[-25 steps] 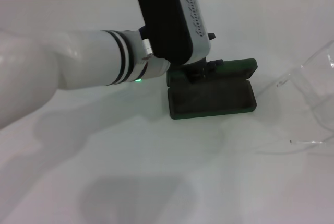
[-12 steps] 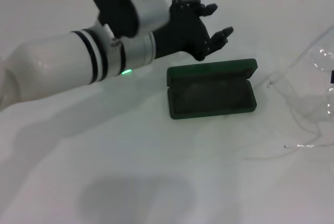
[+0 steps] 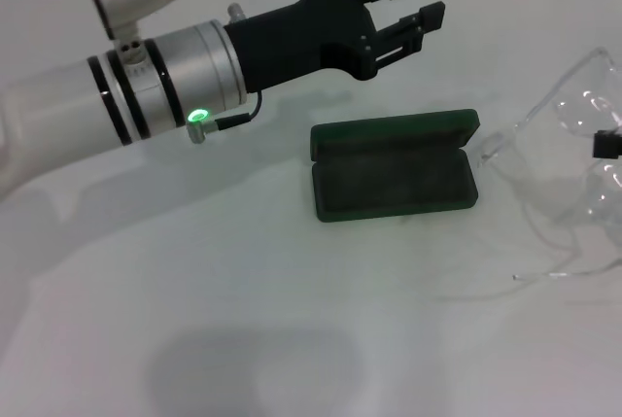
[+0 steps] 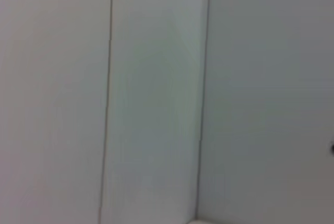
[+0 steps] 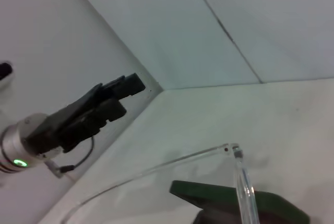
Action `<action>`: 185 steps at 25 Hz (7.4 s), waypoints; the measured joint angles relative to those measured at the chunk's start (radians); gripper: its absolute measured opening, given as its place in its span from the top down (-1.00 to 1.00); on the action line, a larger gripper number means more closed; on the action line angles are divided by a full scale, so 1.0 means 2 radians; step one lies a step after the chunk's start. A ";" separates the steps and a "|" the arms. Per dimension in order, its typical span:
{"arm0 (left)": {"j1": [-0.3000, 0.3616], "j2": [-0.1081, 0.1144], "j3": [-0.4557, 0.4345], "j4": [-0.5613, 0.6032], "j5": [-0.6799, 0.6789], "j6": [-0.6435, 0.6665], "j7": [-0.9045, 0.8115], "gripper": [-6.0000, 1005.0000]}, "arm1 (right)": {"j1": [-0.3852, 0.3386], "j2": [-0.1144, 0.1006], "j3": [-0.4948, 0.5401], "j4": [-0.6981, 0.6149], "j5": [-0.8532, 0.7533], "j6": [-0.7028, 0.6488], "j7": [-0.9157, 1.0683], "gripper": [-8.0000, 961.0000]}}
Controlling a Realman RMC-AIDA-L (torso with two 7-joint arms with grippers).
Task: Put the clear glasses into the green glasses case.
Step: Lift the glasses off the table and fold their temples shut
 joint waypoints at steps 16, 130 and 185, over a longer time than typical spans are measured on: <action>-0.070 -0.006 0.087 -0.144 -0.166 0.089 0.122 -0.01 | 0.058 0.007 -0.035 0.050 -0.003 0.008 -0.003 0.75; -0.086 -0.006 0.157 -0.176 -0.172 0.233 0.199 -0.01 | 0.075 0.041 -0.179 0.174 0.175 0.026 -0.094 0.76; -0.109 0.005 0.124 -0.203 -0.162 0.275 0.073 0.01 | 0.069 0.040 -0.086 0.165 0.175 -0.043 -0.131 0.73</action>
